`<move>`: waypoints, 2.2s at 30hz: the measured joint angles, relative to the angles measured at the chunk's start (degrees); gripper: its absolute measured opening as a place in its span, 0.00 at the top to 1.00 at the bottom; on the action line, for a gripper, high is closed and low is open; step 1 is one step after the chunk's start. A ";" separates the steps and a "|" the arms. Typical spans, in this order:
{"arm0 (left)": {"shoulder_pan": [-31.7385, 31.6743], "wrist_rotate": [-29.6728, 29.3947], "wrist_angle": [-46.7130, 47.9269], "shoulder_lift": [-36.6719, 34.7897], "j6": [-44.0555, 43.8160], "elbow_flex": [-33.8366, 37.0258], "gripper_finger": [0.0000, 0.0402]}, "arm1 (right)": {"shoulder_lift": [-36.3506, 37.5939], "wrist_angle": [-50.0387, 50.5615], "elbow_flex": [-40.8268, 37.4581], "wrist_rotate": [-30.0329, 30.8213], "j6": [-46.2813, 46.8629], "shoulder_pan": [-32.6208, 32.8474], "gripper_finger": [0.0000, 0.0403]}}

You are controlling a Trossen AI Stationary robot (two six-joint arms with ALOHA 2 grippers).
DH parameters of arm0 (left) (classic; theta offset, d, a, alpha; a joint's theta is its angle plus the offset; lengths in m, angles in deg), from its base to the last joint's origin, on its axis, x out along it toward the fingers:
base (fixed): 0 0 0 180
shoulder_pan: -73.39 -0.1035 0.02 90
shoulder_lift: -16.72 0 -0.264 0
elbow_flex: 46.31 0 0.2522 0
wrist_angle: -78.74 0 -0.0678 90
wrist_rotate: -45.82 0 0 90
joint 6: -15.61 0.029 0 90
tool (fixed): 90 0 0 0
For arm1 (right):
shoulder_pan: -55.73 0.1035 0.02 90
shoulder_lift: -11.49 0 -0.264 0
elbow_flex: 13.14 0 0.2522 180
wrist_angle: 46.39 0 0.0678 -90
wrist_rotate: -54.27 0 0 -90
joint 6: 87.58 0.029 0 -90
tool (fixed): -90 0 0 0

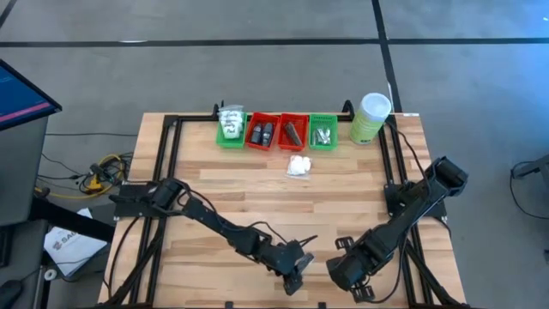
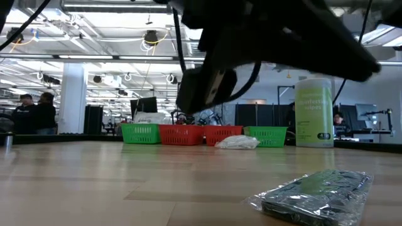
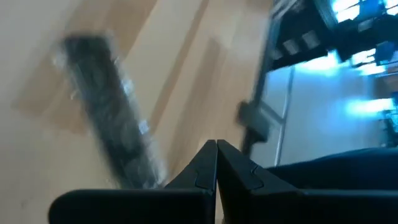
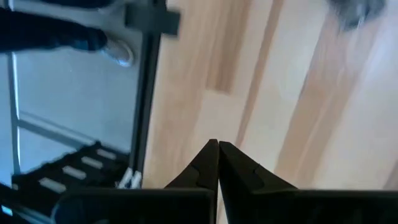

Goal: Pick & Place Travel size toiletries
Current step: Put the comb into the right red basket

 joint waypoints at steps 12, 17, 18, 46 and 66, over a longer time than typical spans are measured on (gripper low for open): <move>-1.53 4.88 7.53 1.10 -1.86 0.12 1.00 | 7.36 -0.60 0.10 10.33 -1.18 -2.38 1.00; -2.05 6.97 11.11 2.84 -1.87 0.08 1.00 | 11.54 -0.03 0.12 12.70 -1.76 -4.24 1.00; -2.19 7.33 11.98 2.92 -1.74 -0.11 1.00 | 12.32 0.16 0.12 13.22 -2.00 -4.48 1.00; -17.37 8.34 30.41 2.65 15.20 -0.19 1.00 | 16.90 3.51 0.10 23.10 -9.66 -18.89 1.00; -23.63 5.61 24.36 -10.15 45.64 9.20 1.00 | 16.85 4.36 0.10 22.91 -6.44 -29.65 1.00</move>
